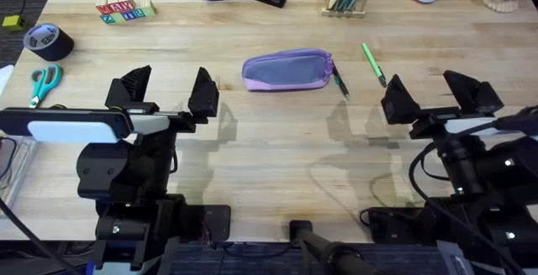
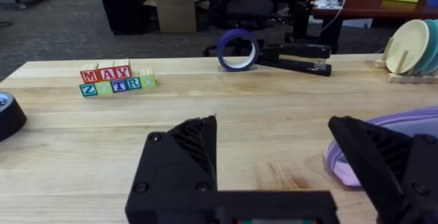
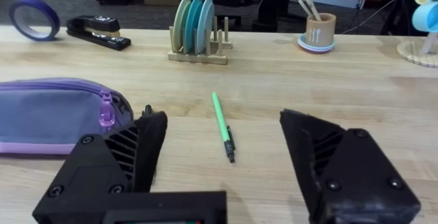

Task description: Unzip the bag, pick up the pens from the table one at a time and place them inside, then zip the bag closed.

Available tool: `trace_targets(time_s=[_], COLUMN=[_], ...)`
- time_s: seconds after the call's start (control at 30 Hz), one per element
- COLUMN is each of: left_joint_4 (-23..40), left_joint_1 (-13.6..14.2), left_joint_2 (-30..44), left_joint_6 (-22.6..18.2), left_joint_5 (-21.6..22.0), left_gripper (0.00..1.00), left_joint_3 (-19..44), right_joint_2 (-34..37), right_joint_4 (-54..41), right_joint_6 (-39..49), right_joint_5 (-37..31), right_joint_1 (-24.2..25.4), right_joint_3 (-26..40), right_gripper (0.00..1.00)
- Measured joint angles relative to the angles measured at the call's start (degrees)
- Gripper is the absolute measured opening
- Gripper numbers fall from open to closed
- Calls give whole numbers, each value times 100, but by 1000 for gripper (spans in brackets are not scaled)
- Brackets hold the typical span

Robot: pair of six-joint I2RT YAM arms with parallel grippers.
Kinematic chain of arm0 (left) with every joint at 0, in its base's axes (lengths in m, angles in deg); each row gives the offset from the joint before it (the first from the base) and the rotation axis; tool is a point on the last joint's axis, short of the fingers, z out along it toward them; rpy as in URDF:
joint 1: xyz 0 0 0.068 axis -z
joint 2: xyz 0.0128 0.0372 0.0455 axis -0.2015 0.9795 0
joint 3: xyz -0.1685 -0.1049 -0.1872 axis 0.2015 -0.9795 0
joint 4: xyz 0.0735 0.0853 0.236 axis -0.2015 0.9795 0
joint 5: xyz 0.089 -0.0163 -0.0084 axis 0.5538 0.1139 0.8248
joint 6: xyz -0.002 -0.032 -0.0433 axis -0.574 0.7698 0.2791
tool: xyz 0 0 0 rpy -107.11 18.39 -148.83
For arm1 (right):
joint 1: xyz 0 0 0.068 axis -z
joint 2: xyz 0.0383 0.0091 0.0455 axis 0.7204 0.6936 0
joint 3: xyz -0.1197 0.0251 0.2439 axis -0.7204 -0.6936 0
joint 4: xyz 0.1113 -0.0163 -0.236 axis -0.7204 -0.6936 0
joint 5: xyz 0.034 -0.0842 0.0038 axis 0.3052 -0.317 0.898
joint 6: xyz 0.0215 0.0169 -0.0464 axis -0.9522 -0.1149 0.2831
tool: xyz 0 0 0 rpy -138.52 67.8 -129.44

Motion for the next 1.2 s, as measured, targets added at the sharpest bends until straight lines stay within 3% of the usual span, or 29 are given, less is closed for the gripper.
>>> trace_targets(time_s=[0.73,0.93,1.2], left_joint_4=[9,301,959], left_joint_1=[0,0,0], left_joint_2=[0,233,1866], left_joint_6=[-1,2,72], left_joint_5=[0,0,-2], left_gripper=[993,993,993], left_joint_3=[9,339,1915], right_joint_2=[41,616,2453], right_joint_4=[-195,-1198,-2107], right_joint_6=[-23,-26,-44], right_joint_5=[-36,-258,-351], right_joint_1=[0,0,0], right_joint_3=[67,840,2836], right_gripper=[996,996,996])
